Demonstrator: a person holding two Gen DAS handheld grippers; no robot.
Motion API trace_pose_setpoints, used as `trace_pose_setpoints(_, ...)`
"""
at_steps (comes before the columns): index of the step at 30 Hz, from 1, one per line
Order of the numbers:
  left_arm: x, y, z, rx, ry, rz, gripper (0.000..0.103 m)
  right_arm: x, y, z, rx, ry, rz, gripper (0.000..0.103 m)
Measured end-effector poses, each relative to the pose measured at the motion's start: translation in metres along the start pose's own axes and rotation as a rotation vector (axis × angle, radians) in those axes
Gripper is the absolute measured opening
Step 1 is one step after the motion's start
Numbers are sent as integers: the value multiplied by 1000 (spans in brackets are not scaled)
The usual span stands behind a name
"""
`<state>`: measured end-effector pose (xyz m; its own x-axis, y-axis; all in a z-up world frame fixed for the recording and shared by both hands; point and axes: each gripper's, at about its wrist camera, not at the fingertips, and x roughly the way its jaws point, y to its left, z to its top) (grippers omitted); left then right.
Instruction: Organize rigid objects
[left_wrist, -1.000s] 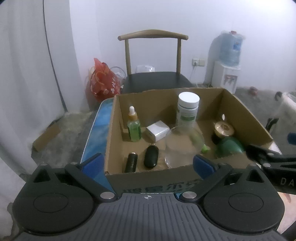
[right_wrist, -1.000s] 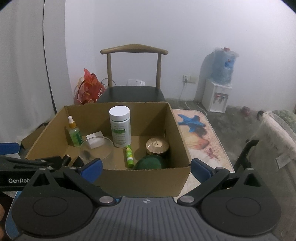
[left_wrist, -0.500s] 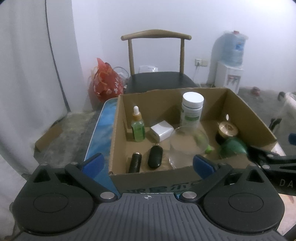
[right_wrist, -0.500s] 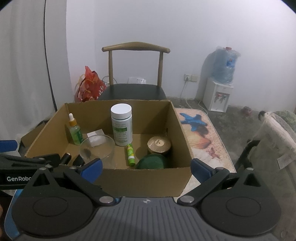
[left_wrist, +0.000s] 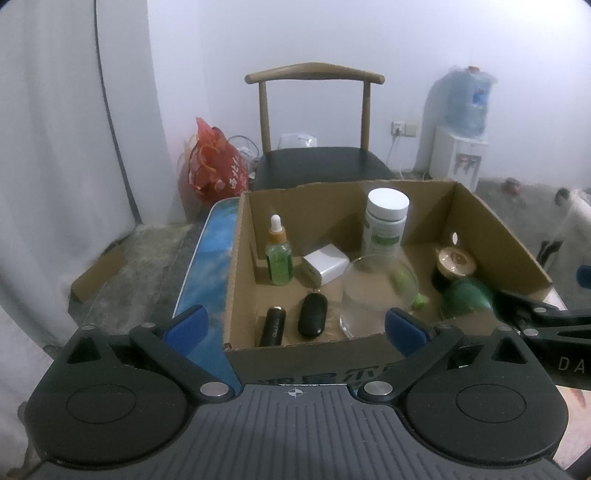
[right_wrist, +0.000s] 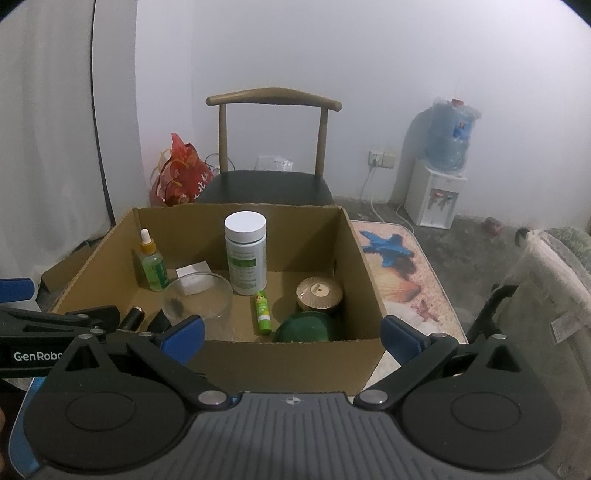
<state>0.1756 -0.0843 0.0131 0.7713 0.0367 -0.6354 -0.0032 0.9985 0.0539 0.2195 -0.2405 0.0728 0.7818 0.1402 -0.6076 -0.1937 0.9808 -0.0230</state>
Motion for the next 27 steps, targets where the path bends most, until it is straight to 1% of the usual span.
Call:
trace_pose_setpoints(8, -2, 0, 0, -1, -2, -3, 102, -1, 1, 0, -2, 0, 5, 103)
trace_pose_setpoints(11, -4, 3, 1, 0, -9, -15, 102, -3, 1, 2, -5, 0, 21, 103)
trace_pose_setpoints(16, -8, 15, 3, 1, -20, -32, 103, -12, -13, 16, -25, -44, 33, 103)
trace_pose_setpoints(18, -8, 23, 6, -1, -26, -46, 103, -13, -22, 29, -43, -57, 68, 103)
trace_pose_setpoints(21, -6, 34, 12, -8, -35, -69, 103, -5, -33, 49, -51, -54, 156, 103)
trace_pose_setpoints(24, -1, 43, 17, -13, -46, -79, 103, 17, -37, 69, -33, -1, 214, 102)
trace_pose_setpoints(27, 9, 47, 21, -9, -37, -100, 103, 44, -25, 77, -41, 84, 286, 93)
